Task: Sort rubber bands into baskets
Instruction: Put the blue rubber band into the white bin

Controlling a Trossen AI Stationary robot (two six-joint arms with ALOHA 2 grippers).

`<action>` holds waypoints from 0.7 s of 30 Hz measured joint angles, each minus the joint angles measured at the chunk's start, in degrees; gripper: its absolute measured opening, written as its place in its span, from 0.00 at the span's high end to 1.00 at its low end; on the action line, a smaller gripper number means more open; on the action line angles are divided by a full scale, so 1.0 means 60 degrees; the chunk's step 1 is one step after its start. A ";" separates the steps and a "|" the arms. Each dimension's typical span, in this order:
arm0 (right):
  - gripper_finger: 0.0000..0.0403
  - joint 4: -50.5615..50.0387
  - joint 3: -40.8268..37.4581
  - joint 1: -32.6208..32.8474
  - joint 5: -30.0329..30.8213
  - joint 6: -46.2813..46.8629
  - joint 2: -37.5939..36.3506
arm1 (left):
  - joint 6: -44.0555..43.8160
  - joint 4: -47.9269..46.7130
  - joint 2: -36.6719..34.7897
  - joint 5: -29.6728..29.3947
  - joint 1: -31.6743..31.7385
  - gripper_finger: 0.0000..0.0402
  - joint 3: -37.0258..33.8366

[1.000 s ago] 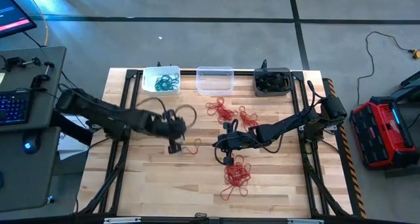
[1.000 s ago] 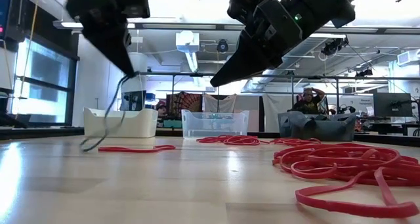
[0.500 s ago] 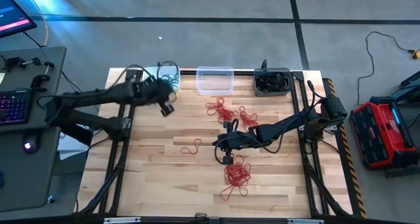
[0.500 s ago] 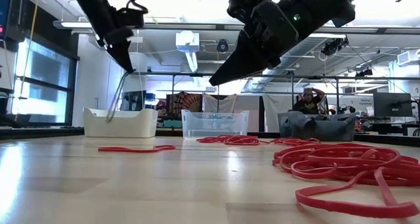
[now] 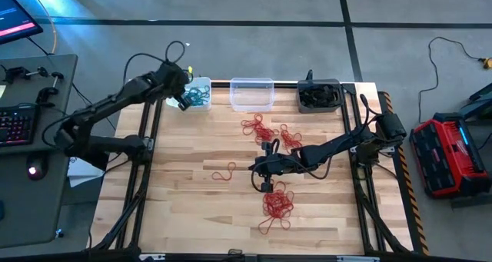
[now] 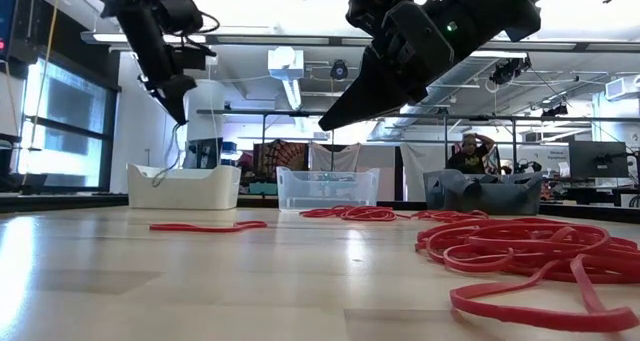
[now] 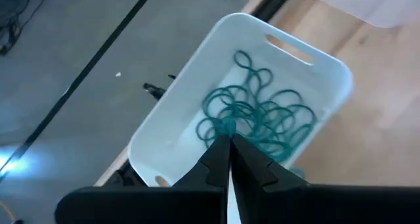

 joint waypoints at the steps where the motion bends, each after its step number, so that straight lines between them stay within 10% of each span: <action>1: 1.00 0.0004 0.0000 0.0000 0.0000 0.0003 0.0000 | 0.0113 0.0120 0.0053 0.0120 0.0172 1.00 0.0000; 21: 1.00 0.0007 0.0000 -0.0052 0.0004 0.0499 0.0000 | 0.1025 0.1556 0.0726 0.0697 0.1216 1.00 0.0131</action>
